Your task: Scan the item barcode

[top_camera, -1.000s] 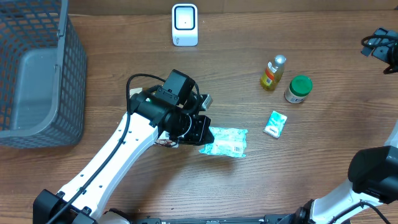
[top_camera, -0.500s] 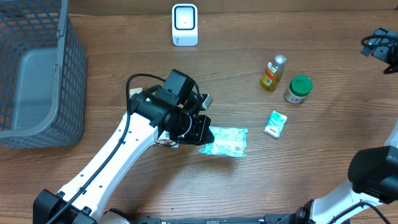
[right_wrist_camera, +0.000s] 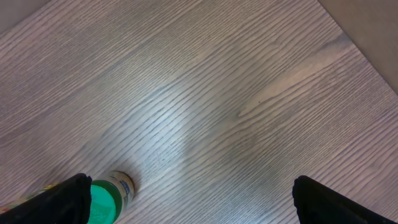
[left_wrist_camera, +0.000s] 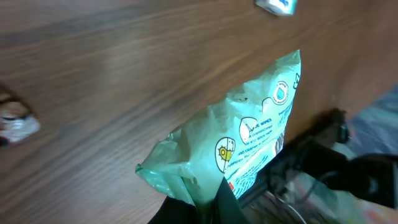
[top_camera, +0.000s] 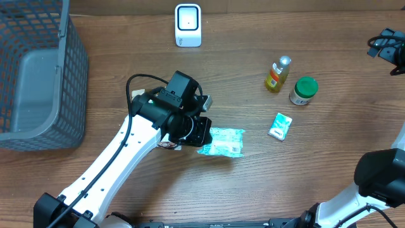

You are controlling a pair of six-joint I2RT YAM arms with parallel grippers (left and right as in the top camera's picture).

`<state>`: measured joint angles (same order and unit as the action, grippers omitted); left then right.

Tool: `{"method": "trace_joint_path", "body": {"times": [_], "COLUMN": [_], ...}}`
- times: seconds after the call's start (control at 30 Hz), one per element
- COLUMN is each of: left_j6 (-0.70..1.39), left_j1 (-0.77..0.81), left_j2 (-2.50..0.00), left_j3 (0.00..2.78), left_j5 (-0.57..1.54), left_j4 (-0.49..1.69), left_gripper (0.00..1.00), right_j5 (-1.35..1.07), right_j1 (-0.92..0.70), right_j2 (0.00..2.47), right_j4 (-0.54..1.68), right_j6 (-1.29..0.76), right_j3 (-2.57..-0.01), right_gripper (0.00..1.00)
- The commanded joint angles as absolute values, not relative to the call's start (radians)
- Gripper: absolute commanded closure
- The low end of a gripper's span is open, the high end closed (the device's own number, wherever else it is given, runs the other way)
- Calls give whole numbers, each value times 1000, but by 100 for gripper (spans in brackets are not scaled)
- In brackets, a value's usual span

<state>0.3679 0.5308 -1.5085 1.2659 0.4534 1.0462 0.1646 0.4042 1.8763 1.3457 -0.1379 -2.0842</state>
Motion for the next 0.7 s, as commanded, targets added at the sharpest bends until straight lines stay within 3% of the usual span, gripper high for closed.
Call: {"method": "trace_joint_path", "body": {"times": [0.0,0.23,0.43,0.67], "left_j6": [370,370,382,326], "left_j1": [532,502,501,501], "left_j2": [-1494,-1494,-1511,-1509], "left_j3": [1354,1576,1911,2110], "left_j5": [367,313,184,47], "left_j4": [1039,1068,1243,1349], "left_gripper": [96,96,96,96], "right_j5": [172,172,172,172], "right_j1": [405,405,405,405], "right_j2": [1870,1870,1870,1870], "right_j4": [1341,1341,1341,1341], "right_j6": [-142,-142,-142,-142], "right_j3": [-2093,-2093,-2093,-2093], "right_gripper": [0,0,0,0]}}
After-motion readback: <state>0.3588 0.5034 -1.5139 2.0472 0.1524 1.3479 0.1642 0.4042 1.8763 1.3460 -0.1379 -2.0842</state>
